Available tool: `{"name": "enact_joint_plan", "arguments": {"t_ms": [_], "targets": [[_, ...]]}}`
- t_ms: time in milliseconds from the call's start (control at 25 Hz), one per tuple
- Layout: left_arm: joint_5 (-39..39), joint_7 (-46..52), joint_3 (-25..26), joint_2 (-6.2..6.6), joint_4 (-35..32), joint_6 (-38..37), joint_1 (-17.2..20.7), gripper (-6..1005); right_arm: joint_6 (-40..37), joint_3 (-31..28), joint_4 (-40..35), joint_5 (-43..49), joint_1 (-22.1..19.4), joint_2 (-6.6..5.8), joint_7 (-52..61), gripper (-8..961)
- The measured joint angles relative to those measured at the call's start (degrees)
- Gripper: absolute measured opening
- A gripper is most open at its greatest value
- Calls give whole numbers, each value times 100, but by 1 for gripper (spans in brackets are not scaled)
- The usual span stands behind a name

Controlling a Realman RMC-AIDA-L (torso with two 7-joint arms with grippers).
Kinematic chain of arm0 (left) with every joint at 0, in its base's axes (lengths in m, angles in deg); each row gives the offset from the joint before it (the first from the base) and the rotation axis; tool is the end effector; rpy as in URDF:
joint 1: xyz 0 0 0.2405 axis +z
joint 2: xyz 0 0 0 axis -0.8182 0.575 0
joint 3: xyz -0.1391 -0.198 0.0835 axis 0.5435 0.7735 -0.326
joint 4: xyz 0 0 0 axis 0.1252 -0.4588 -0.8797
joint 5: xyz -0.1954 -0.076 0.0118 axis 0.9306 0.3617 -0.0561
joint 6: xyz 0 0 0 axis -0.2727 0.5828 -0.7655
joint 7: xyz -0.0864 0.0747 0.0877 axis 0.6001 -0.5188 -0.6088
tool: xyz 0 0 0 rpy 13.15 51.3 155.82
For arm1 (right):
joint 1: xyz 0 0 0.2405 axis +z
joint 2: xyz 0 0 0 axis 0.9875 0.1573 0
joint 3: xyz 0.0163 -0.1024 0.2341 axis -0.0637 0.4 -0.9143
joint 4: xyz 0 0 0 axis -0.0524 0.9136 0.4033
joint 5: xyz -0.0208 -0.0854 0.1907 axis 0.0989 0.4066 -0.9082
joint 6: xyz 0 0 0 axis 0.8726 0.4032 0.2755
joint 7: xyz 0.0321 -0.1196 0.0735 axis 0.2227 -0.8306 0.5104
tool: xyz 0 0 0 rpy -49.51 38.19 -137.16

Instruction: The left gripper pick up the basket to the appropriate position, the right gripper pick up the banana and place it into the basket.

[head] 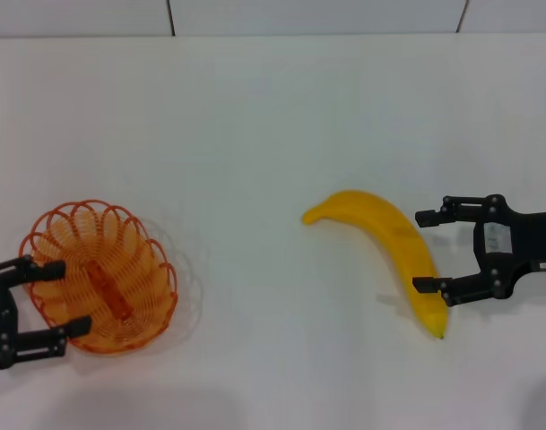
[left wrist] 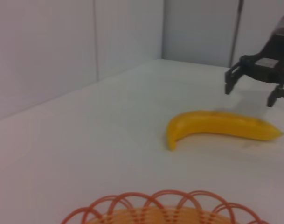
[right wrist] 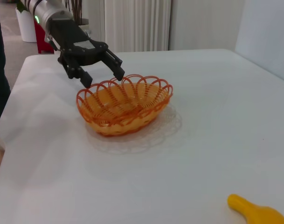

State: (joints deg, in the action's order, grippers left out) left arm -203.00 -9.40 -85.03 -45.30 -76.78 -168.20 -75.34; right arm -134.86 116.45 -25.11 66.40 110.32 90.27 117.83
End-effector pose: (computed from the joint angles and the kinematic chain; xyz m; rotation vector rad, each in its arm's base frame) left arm -0.3512 0.2453 0.0475 -2.6920 -0.4072 -0.4784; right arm 0.3092 0.3000 0.0220 -2.8889 0.1566 0.4070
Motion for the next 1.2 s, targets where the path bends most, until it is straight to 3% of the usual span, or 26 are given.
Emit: {"name": "enact_joint_plan", "arguments": {"t_ms": [560, 760, 1040, 1080, 1200], "targets": [[-9, 26, -150, 0, -14, -74, -36, 828, 0, 0, 0, 0, -2, 0, 0, 874], [234, 30, 25, 1, -113, -323, -38, 827, 0, -4, 0, 0, -14, 0, 3, 872], [1413, 1303, 330, 5, -1224, -630, -168, 825, 0, -13, 0, 0, -6, -10, 6, 869], [1584, 1918, 325, 34, -1719, -625, -386, 825, 1, -15, 0, 0, -5, -12, 7, 869], [1426, 2924, 288, 120, -2287, -449, -767, 824, -1, -19, 0, 0, 14, -16, 8, 868]]}}
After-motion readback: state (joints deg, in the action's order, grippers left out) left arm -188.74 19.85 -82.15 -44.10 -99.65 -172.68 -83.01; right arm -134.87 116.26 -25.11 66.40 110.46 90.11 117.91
